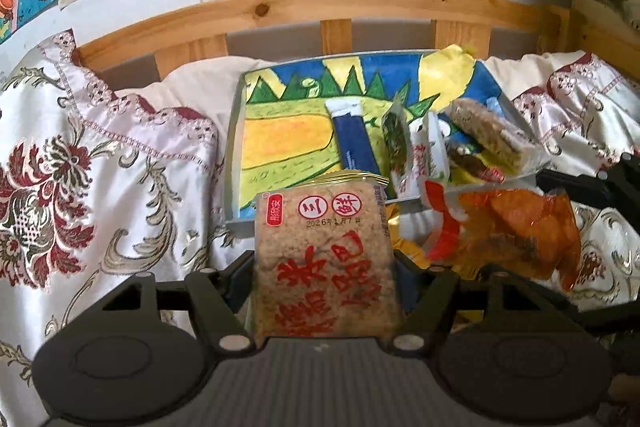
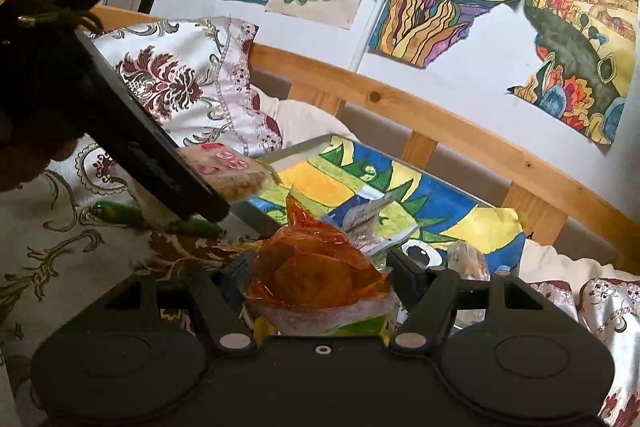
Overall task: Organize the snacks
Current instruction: 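Carry the rice cake packet and orange bag toward the tray with both grippers, then lower the rice cake packet and orange bag into the tray and open both grippers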
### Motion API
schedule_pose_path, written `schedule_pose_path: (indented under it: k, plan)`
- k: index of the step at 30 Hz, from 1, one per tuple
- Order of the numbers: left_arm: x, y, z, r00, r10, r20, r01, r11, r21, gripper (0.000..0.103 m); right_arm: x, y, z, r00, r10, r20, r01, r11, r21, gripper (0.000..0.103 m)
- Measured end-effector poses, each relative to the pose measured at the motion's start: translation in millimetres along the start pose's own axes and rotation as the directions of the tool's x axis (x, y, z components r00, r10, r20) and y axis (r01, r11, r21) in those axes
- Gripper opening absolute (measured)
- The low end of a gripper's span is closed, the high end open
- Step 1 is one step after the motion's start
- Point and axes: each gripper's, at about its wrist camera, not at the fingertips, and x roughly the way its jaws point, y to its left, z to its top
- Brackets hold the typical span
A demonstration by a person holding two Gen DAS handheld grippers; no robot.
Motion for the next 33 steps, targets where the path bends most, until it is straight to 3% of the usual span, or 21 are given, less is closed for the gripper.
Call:
schedule_pose_path:
  k: [9, 15, 19, 25, 33]
  plan:
    - [4, -5, 14, 0.999, 0.004, 0.036, -0.004, 1.0, 0.002, 0.073, -8, -6, 7, 0.998, -0.024, 0.058, 0.022, 1.0, 0.021, 0.071]
    - [24, 4, 36, 0.998, 0.035, 0.046, -0.033, 0.998, -0.048, 0.073, 4, -21, 10, 0.987, -0.134, 0.089, 0.131, 0.991, 0.039, 0.071]
    - [49, 7, 57, 0.997, 0.054, 0.049, -0.049, 0.994, -0.102, 0.074, 31, -43, 8, 0.977, -0.208, 0.042, 0.204, 0.975, 0.093, 0.071]
    - [89, -1, 72, 0.995, 0.094, 0.026, -0.09, 0.988, -0.123, 0.074, 63, -68, -6, 0.965, -0.258, -0.051, 0.263, 0.955, 0.138, 0.071]
    - [127, -21, 82, 0.991, 0.13, 0.021, -0.128, 0.987, -0.093, 0.074, 93, -76, -7, 0.958, -0.282, -0.052, 0.286, 0.948, 0.137, 0.072]
